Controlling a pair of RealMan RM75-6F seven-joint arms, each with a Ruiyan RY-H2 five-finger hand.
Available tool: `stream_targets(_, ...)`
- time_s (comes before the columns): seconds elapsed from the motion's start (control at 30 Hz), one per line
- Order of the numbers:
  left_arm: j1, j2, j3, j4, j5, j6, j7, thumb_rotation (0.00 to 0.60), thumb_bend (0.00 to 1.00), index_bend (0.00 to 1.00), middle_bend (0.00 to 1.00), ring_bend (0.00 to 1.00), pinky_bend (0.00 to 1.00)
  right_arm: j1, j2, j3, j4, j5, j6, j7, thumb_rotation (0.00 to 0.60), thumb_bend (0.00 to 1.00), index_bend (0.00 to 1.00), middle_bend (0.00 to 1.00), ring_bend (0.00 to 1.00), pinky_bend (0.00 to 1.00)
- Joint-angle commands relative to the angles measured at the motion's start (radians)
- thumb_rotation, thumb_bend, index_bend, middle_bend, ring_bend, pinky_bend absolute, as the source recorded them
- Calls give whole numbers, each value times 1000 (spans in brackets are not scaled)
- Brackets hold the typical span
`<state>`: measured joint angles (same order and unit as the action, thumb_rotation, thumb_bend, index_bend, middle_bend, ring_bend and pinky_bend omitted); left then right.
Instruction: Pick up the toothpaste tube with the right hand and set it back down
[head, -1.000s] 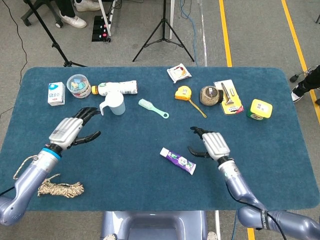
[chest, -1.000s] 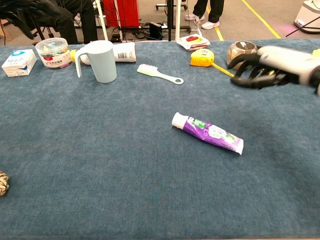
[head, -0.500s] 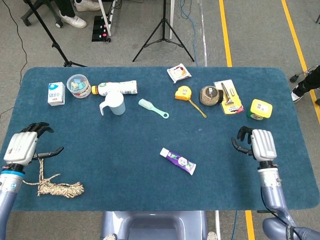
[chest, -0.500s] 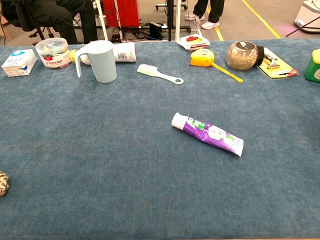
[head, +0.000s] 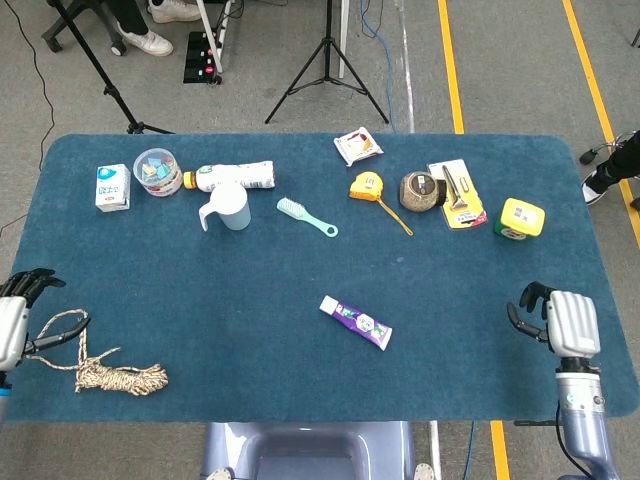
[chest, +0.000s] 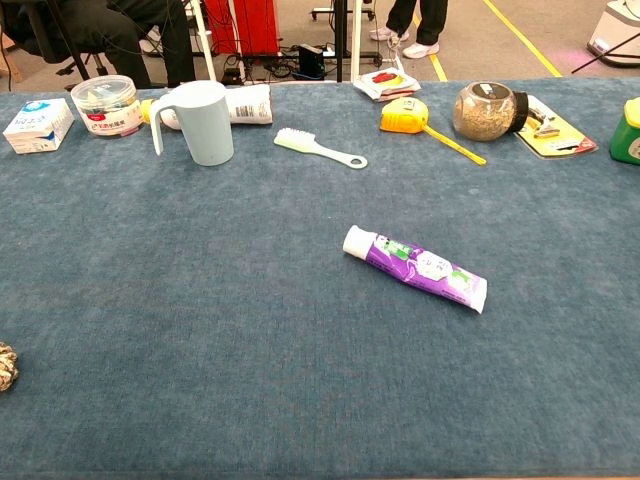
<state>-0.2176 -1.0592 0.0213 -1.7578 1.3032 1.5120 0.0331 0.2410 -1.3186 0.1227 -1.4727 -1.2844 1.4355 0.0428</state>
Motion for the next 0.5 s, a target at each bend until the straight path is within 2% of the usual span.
stream_targets(0.03,34,-3,18,5,32,22,-21,270,101,315,254,188,273,-32,15,-14,-13,-13,30,-7,416,432,607,648,720,697)
stream_targets(0.23,70,-7,24,1,75,38,-40,271,101,315,256,189,273,-77,33,-23,-21,-29,62,7,417,432,606,646,718,697)
stream_targets(0.5,83,12,4,-17,94,35,-36,272,101,315,256,189,273,-106,41,-16,-6,-47,81,43,416,432,601,643,717,697)
